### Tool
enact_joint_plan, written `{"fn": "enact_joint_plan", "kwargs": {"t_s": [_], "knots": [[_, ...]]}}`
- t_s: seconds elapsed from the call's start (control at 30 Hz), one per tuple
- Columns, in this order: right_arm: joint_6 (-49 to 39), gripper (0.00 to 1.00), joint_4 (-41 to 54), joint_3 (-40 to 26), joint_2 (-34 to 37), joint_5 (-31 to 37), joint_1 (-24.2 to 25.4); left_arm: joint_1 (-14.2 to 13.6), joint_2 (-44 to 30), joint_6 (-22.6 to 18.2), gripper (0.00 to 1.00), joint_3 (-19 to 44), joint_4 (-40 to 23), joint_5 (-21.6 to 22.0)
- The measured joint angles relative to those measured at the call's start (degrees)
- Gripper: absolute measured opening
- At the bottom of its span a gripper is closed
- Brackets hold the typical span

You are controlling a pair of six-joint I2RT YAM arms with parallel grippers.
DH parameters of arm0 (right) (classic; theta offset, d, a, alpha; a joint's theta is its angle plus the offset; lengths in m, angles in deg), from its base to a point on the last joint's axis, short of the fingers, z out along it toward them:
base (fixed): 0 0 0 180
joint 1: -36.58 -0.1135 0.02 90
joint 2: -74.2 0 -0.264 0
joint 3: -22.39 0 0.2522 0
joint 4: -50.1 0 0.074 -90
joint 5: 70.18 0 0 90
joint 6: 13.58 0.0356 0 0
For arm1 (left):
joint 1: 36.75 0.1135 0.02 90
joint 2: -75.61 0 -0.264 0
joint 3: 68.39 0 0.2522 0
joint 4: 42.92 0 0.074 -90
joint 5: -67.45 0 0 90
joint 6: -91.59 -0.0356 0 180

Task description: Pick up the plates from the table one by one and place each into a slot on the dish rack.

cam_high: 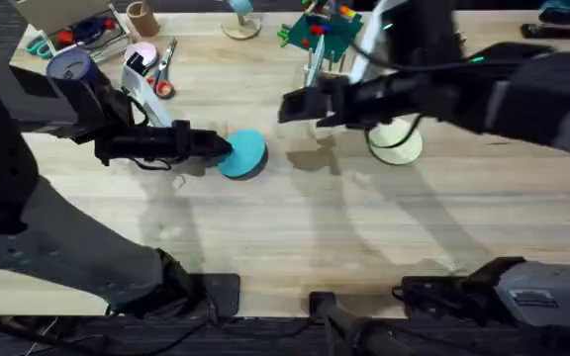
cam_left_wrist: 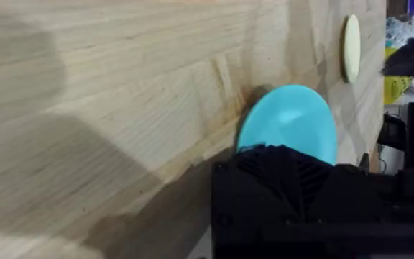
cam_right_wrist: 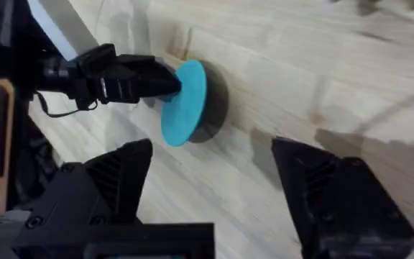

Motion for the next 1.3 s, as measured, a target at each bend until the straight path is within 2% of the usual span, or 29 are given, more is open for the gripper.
{"fn": "enact_joint_plan", "kwargs": {"t_s": [0.53, 0.73, 1.03, 1.3], "knots": [[15.2, 0.995, -17.7, 0.0, 14.8, 0.0, -10.4, 0.0, 0.0, 0.0, 0.041, 0.0, 0.0, 0.0], [20.4, 0.994, -18.5, 0.0, 15.8, 3.2, -13.8, 0.0, 0.0, 0.0, 0.041, 0.0, 0.0, 0.0], [23.6, 0.992, -23.3, -0.2, 16.1, 10.9, -17.9, 0.0, 0.0, 0.0, 0.041, 0.0, 0.0, 0.0], [27.4, 0.988, -23.3, -0.2, 16.1, 16.0, -18.7, 0.0, 0.0, 0.0, 0.041, 0.0, 0.1, 0.0]]}}
